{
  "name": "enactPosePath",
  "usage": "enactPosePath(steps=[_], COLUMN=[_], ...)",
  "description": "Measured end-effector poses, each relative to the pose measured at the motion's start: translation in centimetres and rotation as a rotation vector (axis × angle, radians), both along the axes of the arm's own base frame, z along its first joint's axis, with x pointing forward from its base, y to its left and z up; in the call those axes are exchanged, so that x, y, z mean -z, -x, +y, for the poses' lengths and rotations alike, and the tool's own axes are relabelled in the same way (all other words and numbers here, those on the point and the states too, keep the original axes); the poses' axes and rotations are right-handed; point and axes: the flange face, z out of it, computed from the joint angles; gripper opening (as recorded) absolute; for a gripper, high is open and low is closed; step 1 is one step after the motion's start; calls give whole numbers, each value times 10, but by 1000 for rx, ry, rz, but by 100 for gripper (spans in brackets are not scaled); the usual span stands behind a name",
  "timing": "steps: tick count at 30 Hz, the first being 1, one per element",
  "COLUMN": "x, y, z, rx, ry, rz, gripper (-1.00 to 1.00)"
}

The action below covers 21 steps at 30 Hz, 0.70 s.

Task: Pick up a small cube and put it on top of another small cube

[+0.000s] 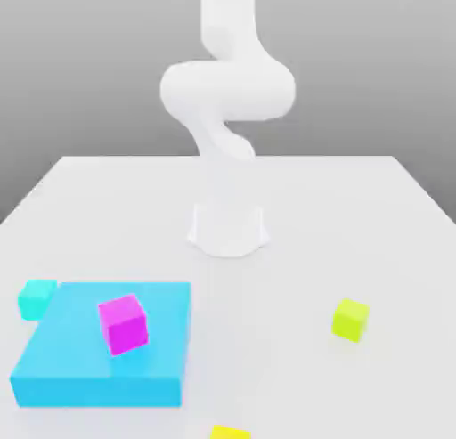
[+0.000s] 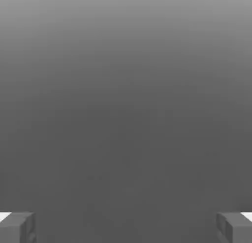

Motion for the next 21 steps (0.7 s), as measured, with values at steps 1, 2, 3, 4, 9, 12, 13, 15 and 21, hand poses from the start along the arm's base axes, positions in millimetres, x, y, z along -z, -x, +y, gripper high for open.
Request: enactPosePath(steps=[1, 2, 3, 4, 9, 12, 13, 15, 21], x=[13, 27, 40, 54, 128, 176, 193, 227, 333], y=[-14, -26, -38, -50, -99, -123, -130, -141, -162], z=[0, 0, 0, 0, -1, -2, -2, -2, -4], rx=[8, 17, 25, 32, 69, 90, 97, 111, 151], ry=[-1, -3, -4, -5, -14, -22, -24, -30, -51], rz=[27, 53, 78, 103, 226, 300, 324, 373, 520], gripper=[0, 0, 0, 0, 0, 0, 0, 0, 0])
